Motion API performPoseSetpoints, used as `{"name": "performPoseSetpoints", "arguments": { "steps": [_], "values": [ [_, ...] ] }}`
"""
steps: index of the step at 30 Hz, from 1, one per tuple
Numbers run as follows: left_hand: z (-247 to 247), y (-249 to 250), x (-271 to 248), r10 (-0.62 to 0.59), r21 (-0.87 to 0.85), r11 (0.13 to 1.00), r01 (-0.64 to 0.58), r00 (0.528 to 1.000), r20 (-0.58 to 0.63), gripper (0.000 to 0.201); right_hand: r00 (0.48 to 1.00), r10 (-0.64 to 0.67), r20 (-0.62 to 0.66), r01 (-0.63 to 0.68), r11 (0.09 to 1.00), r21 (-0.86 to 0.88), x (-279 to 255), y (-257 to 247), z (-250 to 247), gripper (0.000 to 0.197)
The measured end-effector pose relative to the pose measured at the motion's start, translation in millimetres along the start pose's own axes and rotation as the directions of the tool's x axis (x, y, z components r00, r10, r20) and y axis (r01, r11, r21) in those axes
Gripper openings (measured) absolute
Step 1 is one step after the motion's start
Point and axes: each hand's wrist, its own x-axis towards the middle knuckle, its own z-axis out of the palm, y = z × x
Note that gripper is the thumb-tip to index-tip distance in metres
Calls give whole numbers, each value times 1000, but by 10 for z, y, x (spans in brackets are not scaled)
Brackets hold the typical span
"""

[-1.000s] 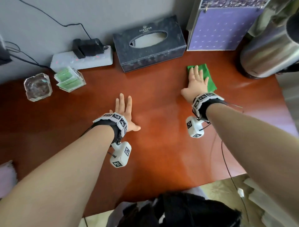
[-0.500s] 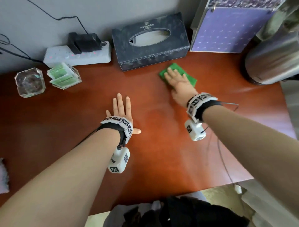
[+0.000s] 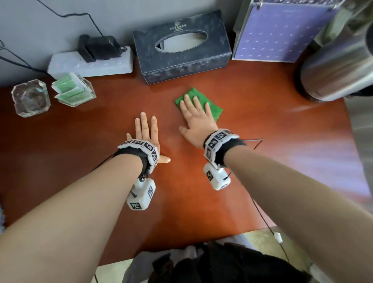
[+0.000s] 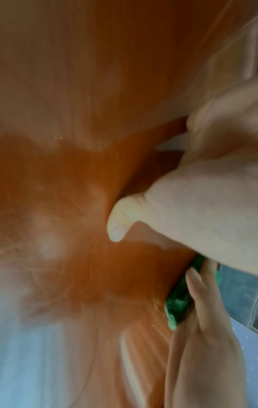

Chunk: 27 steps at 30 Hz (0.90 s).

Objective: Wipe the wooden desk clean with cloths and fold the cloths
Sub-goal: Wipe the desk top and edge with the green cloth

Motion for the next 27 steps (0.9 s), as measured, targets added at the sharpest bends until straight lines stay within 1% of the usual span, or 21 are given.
{"name": "performPoseSetpoints", "arguments": {
  "steps": [1,3,5,6,7,9,10,12,14,16,19,20,21,22,24,25,27],
  "values": [
    [-2,3,-4,-16,16,1000,16,1000,1,148,997,-60,39,62,998,-27,-42,-153,85,81],
    [-12,19,-10,-34,17,999,34,999,-5,149,989,-122,81,127,989,-70,-130,-279,206,79],
    [-14,31,-25,-23,19,1000,24,999,-25,148,989,-136,60,141,985,-97,-225,-140,238,76],
    [-23,33,-32,-17,15,1000,18,1000,-25,148,993,-116,31,119,987,-111,-269,5,236,74],
    [-31,30,-38,-12,4,1000,12,1000,-14,147,997,-72,-4,71,991,-117,-312,175,222,74],
    [-48,19,-60,2,-15,1000,-1,1000,14,145,994,79,-73,-84,994,-70,-406,565,161,73],
    [-56,17,-71,11,-19,1000,-10,1000,22,144,980,169,-102,-173,984,-31,-464,776,122,73],
    [-63,12,-77,25,-29,999,-24,999,31,143,937,326,-128,-322,945,49,-615,1199,48,74],
    [-69,8,-75,25,-43,999,-24,999,33,143,896,428,-118,-417,902,107,-793,1536,-8,75],
    [-72,10,-83,21,-25,999,-20,999,26,142,862,498,-99,-485,865,129,-910,1658,-19,77],
    [-72,18,-111,16,23,1000,-16,1000,-8,141,818,566,-104,-549,822,150,-877,1408,67,86],
    [-86,20,-115,13,27,1000,-12,1000,-12,141,825,553,-114,-539,831,136,-831,1251,110,89],
    [-95,18,-115,11,21,1000,-11,1000,-7,140,852,510,-118,-501,860,102,-789,1062,175,90],
    [-99,19,-108,13,6,1000,-13,1000,2,140,890,442,-111,-439,897,54,-756,848,251,89],
    [-96,11,-110,21,-44,999,-21,1000,16,141,962,266,-69,-269,962,-44,-723,347,438,87],
    [-87,-1,-118,28,-75,997,-27,1000,14,141,983,179,-34,-181,980,-80,-744,84,537,85],
    [-57,-36,-134,45,-147,988,-47,999,-16,140,999,30,28,-26,990,-136,-839,-307,725,82]
  ]
}}
